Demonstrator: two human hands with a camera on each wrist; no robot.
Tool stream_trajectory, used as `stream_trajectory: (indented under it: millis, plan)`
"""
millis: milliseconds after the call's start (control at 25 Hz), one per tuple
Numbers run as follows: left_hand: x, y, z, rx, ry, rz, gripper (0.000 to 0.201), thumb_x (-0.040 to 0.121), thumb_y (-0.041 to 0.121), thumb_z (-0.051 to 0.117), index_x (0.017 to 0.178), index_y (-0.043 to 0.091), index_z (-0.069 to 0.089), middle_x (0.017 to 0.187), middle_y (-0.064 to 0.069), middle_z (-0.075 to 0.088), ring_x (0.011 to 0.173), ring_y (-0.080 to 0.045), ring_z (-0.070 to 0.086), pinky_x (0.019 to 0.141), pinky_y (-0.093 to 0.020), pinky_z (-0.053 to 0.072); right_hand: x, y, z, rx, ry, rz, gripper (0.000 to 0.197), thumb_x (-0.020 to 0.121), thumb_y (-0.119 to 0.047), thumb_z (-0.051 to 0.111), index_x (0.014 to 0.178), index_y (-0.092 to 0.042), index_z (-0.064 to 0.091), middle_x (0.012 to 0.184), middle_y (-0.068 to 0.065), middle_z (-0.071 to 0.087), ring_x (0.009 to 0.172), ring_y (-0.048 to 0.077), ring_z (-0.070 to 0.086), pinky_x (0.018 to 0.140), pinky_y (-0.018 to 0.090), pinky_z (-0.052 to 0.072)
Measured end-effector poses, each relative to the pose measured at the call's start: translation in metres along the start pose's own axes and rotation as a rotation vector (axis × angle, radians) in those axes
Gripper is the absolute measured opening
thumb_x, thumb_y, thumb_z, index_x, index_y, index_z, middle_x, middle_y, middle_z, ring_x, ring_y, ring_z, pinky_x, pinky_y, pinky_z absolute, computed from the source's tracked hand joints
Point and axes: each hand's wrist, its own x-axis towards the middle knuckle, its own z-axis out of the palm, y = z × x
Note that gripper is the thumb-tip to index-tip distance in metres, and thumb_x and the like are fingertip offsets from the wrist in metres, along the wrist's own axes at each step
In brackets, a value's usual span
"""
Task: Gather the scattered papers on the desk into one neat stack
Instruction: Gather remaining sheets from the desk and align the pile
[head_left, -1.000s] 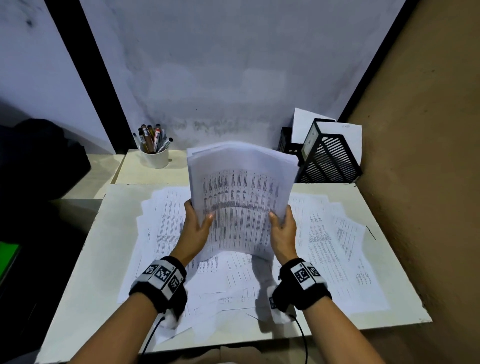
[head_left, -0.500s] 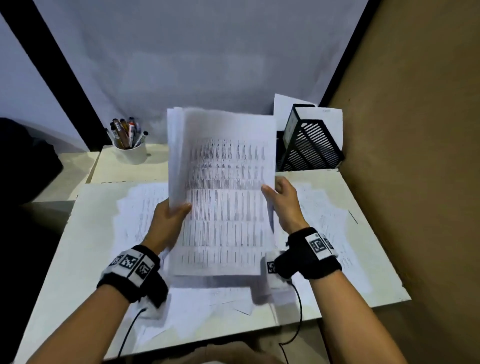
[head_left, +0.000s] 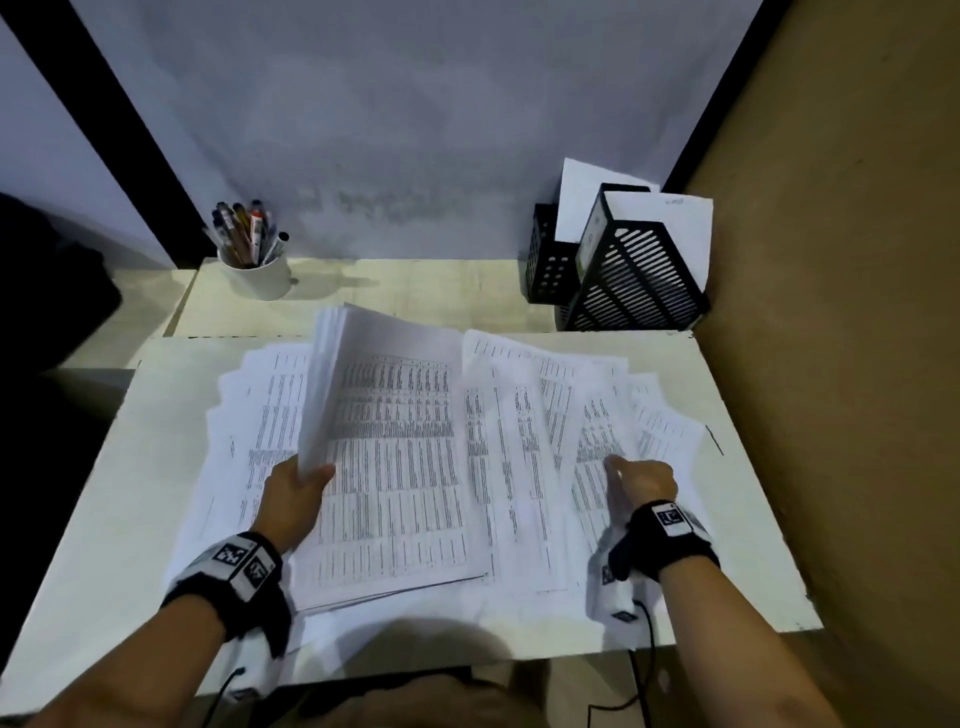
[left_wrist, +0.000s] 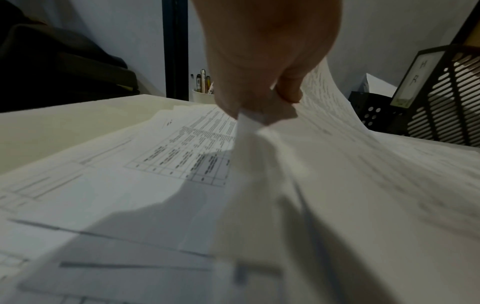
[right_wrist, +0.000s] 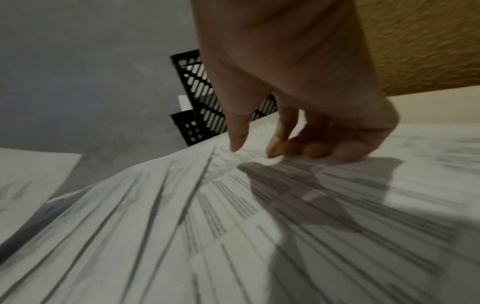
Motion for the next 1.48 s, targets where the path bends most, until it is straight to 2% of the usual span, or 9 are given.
stream_trajectory:
  millis: [120,240,320,400,480,640,1120,1360,1480]
  plan:
    - [0.004,0.001,0.000,0.002,-0.015,0.019,0.024,0.090,0.015,0.055,0.070,0.007,0.045,0.055,-0.006,0.040,0.053,-0.018,0.038,0.052,-0.027,0.031,-0.005,-0.007,0.004,-0.186,0.052,0.004,0.091,0.073,-0.049,0.069,0.139,-0.005,0.027,0.143,0.024,0.026,0.131,0.041,0.029,0.104,0.051,0.030]
    - [0.007,0.004,0.001,-0.001,-0.015,0.030,0.026,0.089,0.014,0.055,0.067,0.009,0.043,0.056,-0.005,0.039,0.051,-0.016,0.035,0.051,-0.025,0.030,-0.006,-0.007,0.013,-0.187,-0.012,-0.017,0.110,0.071,-0.049,0.073,0.148,-0.007,0.007,0.151,0.023,0.021,0.134,0.041,0.033,0.105,0.051,0.034]
    - [0.007,0.004,0.005,-0.015,-0.005,0.025,0.023,0.089,0.013,0.056,0.070,0.006,0.045,0.056,-0.005,0.039,0.050,-0.015,0.034,0.050,-0.025,0.030,-0.009,-0.010,0.018,-0.166,-0.074,-0.087,0.092,0.072,-0.043,0.073,0.140,0.001,0.029,0.131,0.020,0.051,0.105,0.033,0.059,0.082,0.036,0.052]
    - [0.007,0.003,0.007,-0.018,0.004,0.011,0.019,0.089,0.013,0.055,0.075,0.004,0.047,0.056,-0.006,0.040,0.050,-0.016,0.035,0.049,-0.024,0.030,-0.017,-0.018,0.019,-0.111,-0.102,-0.133,0.072,0.073,-0.038,0.074,0.124,0.005,0.048,0.107,0.018,0.063,0.077,0.025,0.058,0.064,0.026,0.049]
    - [0.007,0.000,0.009,-0.019,-0.004,-0.005,0.018,0.089,0.014,0.055,0.077,0.003,0.048,0.057,-0.008,0.041,0.050,-0.016,0.037,0.050,-0.025,0.032,-0.023,-0.022,0.023,-0.057,-0.139,-0.166,0.065,0.074,-0.034,0.075,0.119,0.007,0.052,0.101,0.017,0.062,0.079,0.026,0.057,0.068,0.028,0.048]
    - [0.003,-0.010,0.017,-0.035,0.013,-0.069,0.018,0.089,0.015,0.055,0.078,0.003,0.048,0.056,-0.008,0.042,0.050,-0.017,0.039,0.050,-0.027,0.034,-0.038,-0.027,0.043,-0.077,-0.169,-0.164,0.060,0.078,-0.023,0.072,0.125,0.006,0.048,0.122,0.020,0.059,0.106,0.034,0.061,0.076,0.031,0.048]
    - [0.002,-0.011,0.000,-0.096,-0.018,-0.036,0.026,0.088,0.015,0.057,0.066,0.012,0.044,0.055,-0.005,0.040,0.050,-0.016,0.036,0.050,-0.026,0.029,-0.044,-0.058,-0.033,-0.046,0.112,-0.547,0.031,0.086,-0.013,0.060,0.112,0.004,0.062,0.105,0.024,0.066,0.086,0.031,0.060,0.075,0.031,0.047]
    - [-0.003,-0.004,-0.012,-0.090,-0.041,0.023,0.026,0.089,0.012,0.055,0.066,0.010,0.043,0.055,-0.004,0.038,0.049,-0.016,0.034,0.049,-0.025,0.027,-0.084,-0.081,-0.103,-0.055,0.352,-0.667,0.029,0.088,-0.010,0.056,0.113,0.004,0.062,0.104,0.027,0.065,0.095,0.038,0.062,0.076,0.034,0.046]
    - [0.001,0.007,-0.019,-0.108,-0.052,0.058,0.022,0.090,0.013,0.055,0.072,0.006,0.044,0.057,-0.004,0.037,0.051,-0.016,0.033,0.050,-0.026,0.026,-0.120,-0.095,-0.156,0.182,0.466,-0.741,0.025,0.085,-0.008,0.059,0.108,0.001,0.065,0.090,0.013,0.065,0.086,0.020,0.060,0.056,0.010,0.046]
